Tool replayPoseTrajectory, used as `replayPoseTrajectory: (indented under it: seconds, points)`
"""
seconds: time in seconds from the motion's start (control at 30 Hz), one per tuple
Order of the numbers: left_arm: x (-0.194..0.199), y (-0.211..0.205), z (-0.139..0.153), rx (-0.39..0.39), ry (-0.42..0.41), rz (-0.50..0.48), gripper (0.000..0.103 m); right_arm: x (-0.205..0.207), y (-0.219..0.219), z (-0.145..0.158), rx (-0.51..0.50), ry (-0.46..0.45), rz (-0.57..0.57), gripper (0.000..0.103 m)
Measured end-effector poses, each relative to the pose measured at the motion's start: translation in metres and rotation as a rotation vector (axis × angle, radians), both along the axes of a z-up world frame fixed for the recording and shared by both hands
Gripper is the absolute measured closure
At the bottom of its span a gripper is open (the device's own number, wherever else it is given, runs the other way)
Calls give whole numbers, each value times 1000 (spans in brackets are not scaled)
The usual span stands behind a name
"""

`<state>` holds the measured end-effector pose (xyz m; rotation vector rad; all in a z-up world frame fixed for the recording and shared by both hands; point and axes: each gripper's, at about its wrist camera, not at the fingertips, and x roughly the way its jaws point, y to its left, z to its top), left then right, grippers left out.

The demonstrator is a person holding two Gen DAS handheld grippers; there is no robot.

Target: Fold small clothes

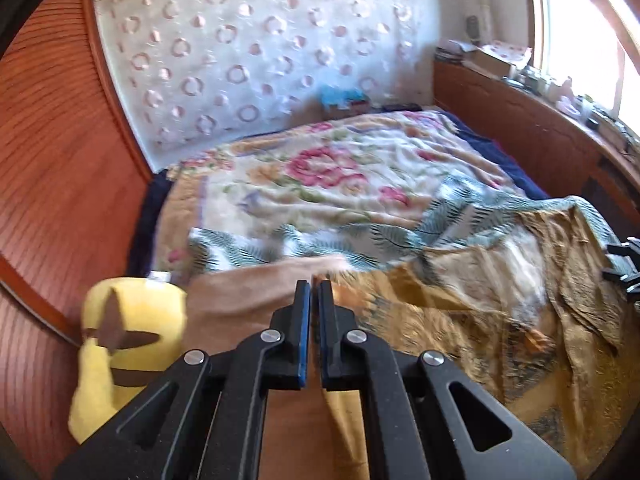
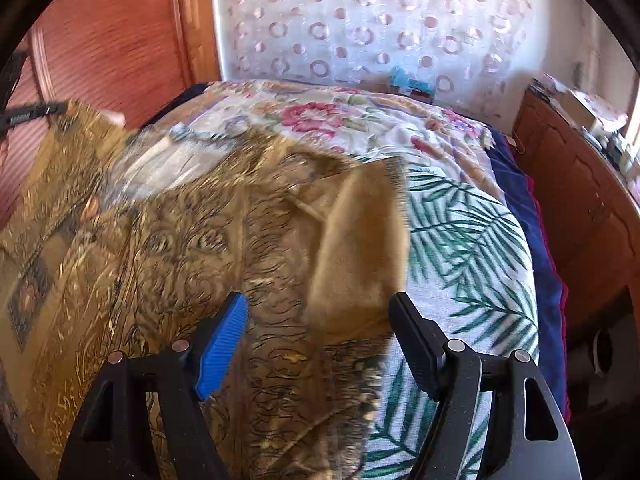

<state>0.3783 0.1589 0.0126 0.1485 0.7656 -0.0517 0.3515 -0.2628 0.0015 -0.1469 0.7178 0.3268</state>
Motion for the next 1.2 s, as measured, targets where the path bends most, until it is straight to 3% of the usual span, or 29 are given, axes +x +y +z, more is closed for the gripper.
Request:
replayPoseTrajectory:
  seconds: [0.2, 0.4, 0.5, 0.53, 0.57, 0.6, 0.63, 0.67, 0.9, 1.03, 1.07, 1.1, 1.17, 1.2]
  points:
    - [7, 11, -14, -20, 42, 4, 98, 33, -23, 20, 45, 7, -48, 28]
    - [10, 8, -35, -76, 117, -35, 98, 70, -20, 6, 27, 97, -34, 31]
    - [13, 15, -39, -160, 147, -62, 98, 80, -17, 7, 11, 90, -30, 31]
    - [14, 18, -41, -199, 160, -77, 96, 80, -15, 8, 9, 88, -30, 31]
    - [16, 20, -43, -228, 181, -86, 84, 81, -14, 10, 1, 85, -29, 31]
    - [16, 20, -46, -234, 196, -87, 76, 82, -11, 9, -16, 77, -26, 31]
    - [15, 19, -47, -219, 191, -91, 62, 82, -9, 9, -32, 71, -24, 31]
    - [14, 16, -48, -201, 186, -96, 59, 78, -8, 7, -40, 63, -22, 31]
    - [19, 10, -61, -202, 237, -79, 59, 77, -11, 5, -31, 54, -25, 31]
    - [17, 7, -61, -182, 208, -68, 59, 80, -10, 6, -32, 75, -21, 31]
    - [17, 6, -60, -192, 201, -74, 63, 82, -9, 7, -33, 77, -18, 43]
    - [16, 5, -59, -208, 194, -92, 67, 83, -7, 10, -27, 75, -1, 69]
    - [13, 1, -56, -190, 181, -106, 92, 85, -5, 11, -22, 89, 12, 82]
    - [11, 0, -53, -182, 175, -109, 96, 85, -3, 12, -26, 90, 14, 86]
